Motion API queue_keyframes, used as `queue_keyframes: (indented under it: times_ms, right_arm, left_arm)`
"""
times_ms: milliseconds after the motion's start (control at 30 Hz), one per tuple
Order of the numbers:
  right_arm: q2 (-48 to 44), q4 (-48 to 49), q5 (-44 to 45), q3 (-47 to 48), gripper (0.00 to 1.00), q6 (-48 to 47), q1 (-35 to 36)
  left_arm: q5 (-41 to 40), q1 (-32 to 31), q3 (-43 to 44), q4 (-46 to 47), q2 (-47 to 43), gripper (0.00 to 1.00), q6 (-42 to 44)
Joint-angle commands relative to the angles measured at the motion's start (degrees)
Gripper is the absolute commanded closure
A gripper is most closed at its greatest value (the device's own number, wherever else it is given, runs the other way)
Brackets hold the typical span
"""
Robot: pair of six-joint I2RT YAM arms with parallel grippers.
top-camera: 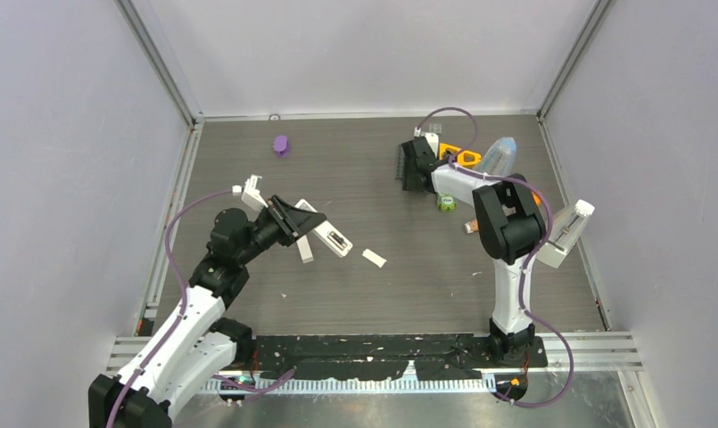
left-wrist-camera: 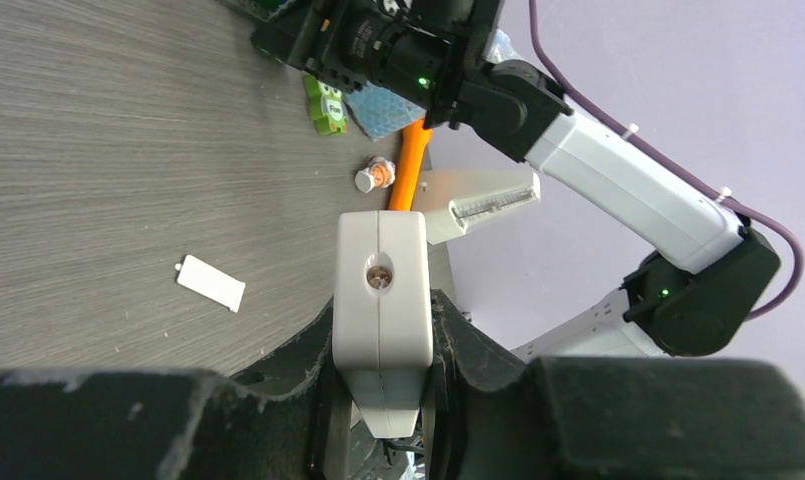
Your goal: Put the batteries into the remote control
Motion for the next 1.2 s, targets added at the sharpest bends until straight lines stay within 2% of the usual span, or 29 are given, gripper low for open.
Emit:
queue_keyframes:
  times_ms: [0,133,233,433,533,700,933,1167]
  right_arm:
    - [-8.34,-5.07,-3.28,-5.99,0.65,4.83,0.26]
    - [-16.88,-10.67,-3.64,-11.7,0.65,10.74,2.58]
    - [-21.63,-13.38,-3.22,-17.79,0.64,15.04,4.34]
    - [-31.22,-12.87,-2.95,-30.85,0.62,26.77,9.57]
    - [-32.53,-13.95,-2.27,-33.29,0.61,33.33,10.93]
    - [-33.46,-16.61,-4.03,-32.66,0.59,38.57,11.58]
    - [-31.18,-16.89,-5.04,-30.95,0.47,40.32,11.6]
    - [-33.82,-16.21,-5.9,-29.88,0.2,35.72,11.61]
  left_arm:
    - [-0.04,0.34,-1.0,3.2,-0.26,1.0,0.47]
    - [0.49,0.34,-2.82,6.37,-0.06,1.0,1.09]
    - [2.34,0.33,-4.77,12.61,0.04,1.0,2.19]
    - [7.4,0.34,-7.27,24.52,-0.78,1.0,6.63]
    - [10.6,0.34,-7.55,27.93,-0.8,1.0,8.79]
    - [16.15,0.34,-7.2,31.82,0.04,1.0,10.47]
    - [20.62,0.34,-7.68,36.32,0.44,1.0,10.69]
    - [21.41,0.34,-7.29,34.67,0.46,1.0,11.13]
